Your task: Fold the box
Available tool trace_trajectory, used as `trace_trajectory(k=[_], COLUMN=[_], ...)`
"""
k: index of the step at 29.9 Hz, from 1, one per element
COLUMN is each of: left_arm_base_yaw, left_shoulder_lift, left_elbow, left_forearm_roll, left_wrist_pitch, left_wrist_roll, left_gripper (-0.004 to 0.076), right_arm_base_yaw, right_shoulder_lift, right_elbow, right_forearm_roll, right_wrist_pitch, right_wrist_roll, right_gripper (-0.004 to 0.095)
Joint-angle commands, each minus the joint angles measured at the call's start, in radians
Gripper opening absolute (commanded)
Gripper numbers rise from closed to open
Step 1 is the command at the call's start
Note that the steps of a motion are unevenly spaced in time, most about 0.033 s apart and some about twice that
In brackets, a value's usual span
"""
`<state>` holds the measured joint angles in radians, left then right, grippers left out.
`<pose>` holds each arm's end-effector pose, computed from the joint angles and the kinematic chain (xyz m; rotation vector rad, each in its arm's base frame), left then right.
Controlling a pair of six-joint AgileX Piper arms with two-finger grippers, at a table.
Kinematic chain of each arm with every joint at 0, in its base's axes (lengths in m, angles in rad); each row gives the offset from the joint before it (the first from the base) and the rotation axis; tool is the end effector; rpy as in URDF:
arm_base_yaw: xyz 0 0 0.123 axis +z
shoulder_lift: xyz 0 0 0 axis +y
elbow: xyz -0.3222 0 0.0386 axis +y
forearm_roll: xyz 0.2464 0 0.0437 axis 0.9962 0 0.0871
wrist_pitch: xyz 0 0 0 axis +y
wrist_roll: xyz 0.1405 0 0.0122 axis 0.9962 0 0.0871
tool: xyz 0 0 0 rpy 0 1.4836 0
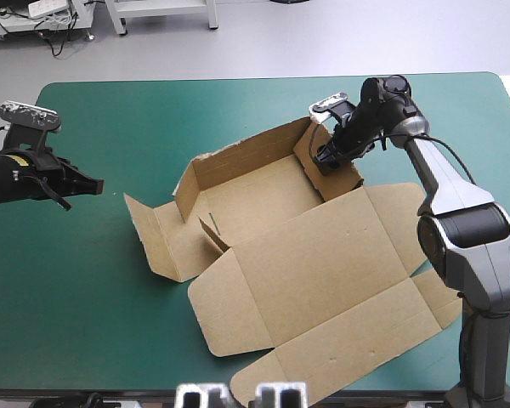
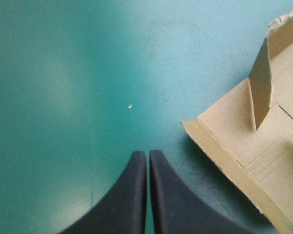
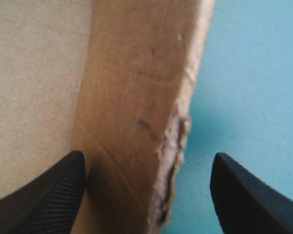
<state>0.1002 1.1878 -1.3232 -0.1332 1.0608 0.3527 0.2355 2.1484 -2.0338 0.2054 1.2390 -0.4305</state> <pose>0.2481 0.0085 0.4090 0.2776 2.3821 0.0413 0.4802 0.1432 0.2553 -0.8688 2.6720 0.2449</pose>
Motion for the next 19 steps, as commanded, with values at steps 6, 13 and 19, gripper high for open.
trace_trajectory(k=[6, 13, 19], left_arm_base_yaw=[-0.001, -0.001, -0.001], left_shoulder_lift=[-0.02, -0.02, -0.02], left_elbow=[-0.026, -0.026, -0.026], left_forearm_roll=[-0.041, -0.046, -0.048], left_wrist_pitch=[-0.051, -0.066, -0.11], left_wrist_roll=[-0.001, -0.001, -0.001], left_gripper=[0.0009, 0.0009, 0.0009], right_arm_base_yaw=[0.001, -0.004, -0.06], right_shoulder_lift=[-0.05, -0.122, -0.274], right_elbow=[-0.028, -0.028, -0.028], right_forearm_roll=[0.016, 0.012, 0.029], right_wrist_pitch=[0.016, 0.017, 0.018], right_wrist_roll=[0.019, 0.069, 0.087], right_gripper=[0.0137, -0.0024, -0.0024])
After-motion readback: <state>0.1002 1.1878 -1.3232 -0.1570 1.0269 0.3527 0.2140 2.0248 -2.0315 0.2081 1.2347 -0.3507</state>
